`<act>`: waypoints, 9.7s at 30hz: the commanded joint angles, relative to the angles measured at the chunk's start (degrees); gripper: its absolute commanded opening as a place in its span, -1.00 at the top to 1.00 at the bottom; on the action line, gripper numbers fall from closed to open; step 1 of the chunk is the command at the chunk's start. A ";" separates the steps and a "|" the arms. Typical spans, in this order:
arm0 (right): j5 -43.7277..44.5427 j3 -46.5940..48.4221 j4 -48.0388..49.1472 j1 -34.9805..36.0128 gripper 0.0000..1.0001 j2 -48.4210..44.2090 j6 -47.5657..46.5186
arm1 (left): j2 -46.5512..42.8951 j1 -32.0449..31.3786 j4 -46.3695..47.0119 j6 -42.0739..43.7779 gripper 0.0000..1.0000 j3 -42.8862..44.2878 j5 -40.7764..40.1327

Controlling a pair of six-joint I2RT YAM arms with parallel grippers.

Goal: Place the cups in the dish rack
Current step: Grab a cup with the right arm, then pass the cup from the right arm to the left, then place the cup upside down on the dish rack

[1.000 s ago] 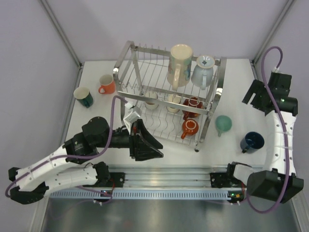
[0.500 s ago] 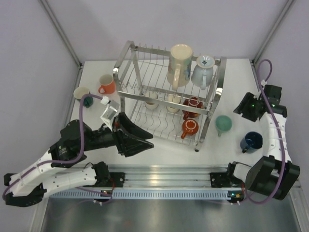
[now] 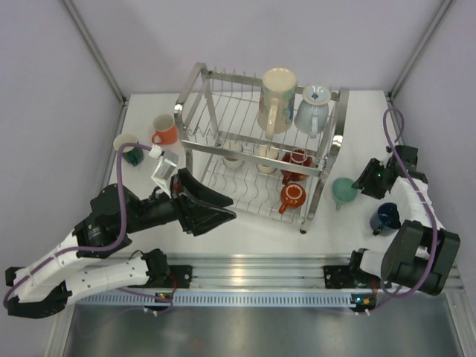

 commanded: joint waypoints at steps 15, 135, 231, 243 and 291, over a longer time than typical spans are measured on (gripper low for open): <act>3.21 -0.02 8.61 3.69 0.57 6.83 0.13 | 4.02 0.07 0.61 1.81 -0.11 4.21 -1.93; -40.04 19.32 60.29 12.22 1.00 -35.19 54.89 | 39.79 -0.02 39.55 -20.70 0.02 21.44 19.08; -31.70 26.87 29.19 13.62 -0.99 -38.79 32.76 | 18.89 -5.03 2.39 -4.35 1.00 -0.61 8.81; -28.62 30.74 20.93 13.62 -0.99 -39.06 26.60 | 18.26 -5.03 -4.14 -6.36 1.00 -11.16 -7.37; -25.62 30.04 16.25 13.80 -0.99 -40.63 22.02 | 47.26 6.75 -13.28 -4.43 1.00 2.54 -26.54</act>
